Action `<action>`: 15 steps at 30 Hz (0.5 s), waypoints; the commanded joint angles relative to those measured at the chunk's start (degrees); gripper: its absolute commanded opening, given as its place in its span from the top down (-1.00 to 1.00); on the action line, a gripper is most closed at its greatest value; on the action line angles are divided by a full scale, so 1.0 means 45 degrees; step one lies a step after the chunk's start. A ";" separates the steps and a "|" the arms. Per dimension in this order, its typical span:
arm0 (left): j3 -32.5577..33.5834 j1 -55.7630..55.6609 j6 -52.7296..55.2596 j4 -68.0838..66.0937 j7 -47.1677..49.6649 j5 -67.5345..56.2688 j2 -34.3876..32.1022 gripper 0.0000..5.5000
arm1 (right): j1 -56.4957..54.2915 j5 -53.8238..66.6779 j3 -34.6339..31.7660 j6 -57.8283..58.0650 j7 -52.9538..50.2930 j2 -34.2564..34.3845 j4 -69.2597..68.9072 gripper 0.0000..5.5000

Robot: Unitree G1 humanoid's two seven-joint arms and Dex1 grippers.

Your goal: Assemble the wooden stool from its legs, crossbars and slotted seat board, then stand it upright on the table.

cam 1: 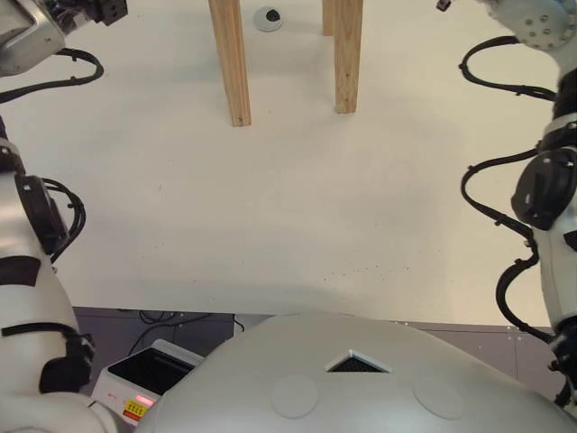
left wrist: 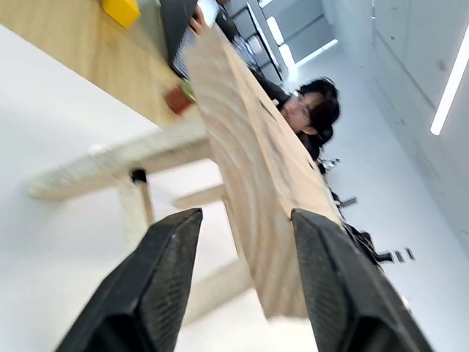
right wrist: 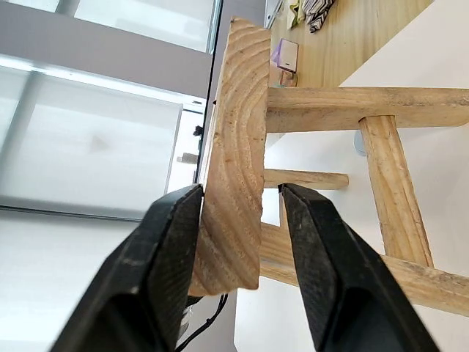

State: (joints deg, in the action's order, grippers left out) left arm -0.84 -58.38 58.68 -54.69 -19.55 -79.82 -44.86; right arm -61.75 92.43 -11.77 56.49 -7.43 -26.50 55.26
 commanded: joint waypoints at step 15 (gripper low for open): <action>0.2811 0.6621 -1.6216 0.4501 0.1337 1.0006 0.7080 -0.15 | 0.4455 -0.8401 -0.2414 -1.1081 0.7721 0.4009 -0.0703 -0.29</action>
State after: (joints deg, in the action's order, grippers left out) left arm 13.54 -29.52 -12.34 -37.41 -15.69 -39.28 -14.72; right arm -41.09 54.45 -20.07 7.93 26.99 -9.34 52.74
